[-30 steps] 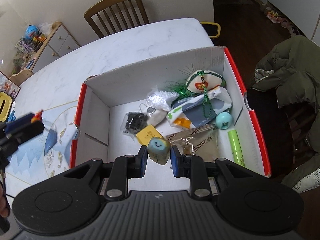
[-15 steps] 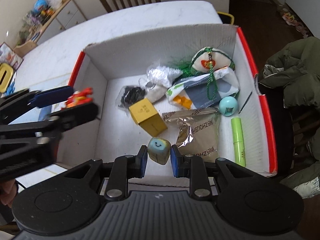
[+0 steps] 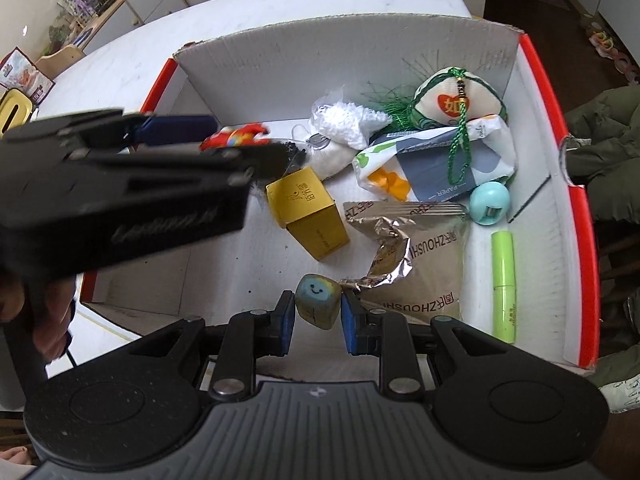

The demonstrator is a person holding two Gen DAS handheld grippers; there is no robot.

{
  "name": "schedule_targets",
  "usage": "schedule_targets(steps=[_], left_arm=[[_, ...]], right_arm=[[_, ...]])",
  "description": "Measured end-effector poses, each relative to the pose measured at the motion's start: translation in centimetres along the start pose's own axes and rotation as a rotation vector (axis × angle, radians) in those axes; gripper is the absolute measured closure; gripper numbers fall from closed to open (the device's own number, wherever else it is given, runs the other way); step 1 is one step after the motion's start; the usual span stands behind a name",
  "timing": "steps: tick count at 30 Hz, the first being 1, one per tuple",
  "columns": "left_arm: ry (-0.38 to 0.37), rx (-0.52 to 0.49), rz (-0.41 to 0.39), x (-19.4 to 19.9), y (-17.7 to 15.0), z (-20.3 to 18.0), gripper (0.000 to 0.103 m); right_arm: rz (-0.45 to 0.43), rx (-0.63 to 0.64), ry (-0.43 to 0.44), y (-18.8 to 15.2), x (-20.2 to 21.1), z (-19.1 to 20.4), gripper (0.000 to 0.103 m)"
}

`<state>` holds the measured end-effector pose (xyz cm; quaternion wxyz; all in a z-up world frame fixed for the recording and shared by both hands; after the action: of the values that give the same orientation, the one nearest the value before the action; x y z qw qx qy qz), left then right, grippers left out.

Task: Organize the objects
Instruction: 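Open both tools to drop the cube and dragon keychain in the box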

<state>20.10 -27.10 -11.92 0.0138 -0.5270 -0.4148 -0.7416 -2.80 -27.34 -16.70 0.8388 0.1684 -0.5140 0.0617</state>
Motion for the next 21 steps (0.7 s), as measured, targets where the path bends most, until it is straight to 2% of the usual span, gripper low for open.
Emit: schedule_targets(steps=[11,21], left_arm=[[-0.029,0.039,0.111,-3.4,0.2,1.0,0.047],[-0.055,0.049,0.135,-3.7,0.3,1.3,0.046]], right_arm=[[0.025,0.002,0.002,0.1,-1.3,-0.1,0.079],[0.009,-0.001,0.019,0.1,-1.0,0.0,0.078]])
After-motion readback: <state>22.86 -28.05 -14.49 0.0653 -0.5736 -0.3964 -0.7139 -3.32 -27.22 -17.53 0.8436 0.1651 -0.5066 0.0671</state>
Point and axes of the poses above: each gripper's, at about its wrist camera, not at the fingertips, and x roughly against the way its jaws point, z to its left, y to its top, the point moved 1 cm from there along -x, roughly the way its jaws point, and after that the axes turned 14 degrees about -x, right-handed, at the moved point
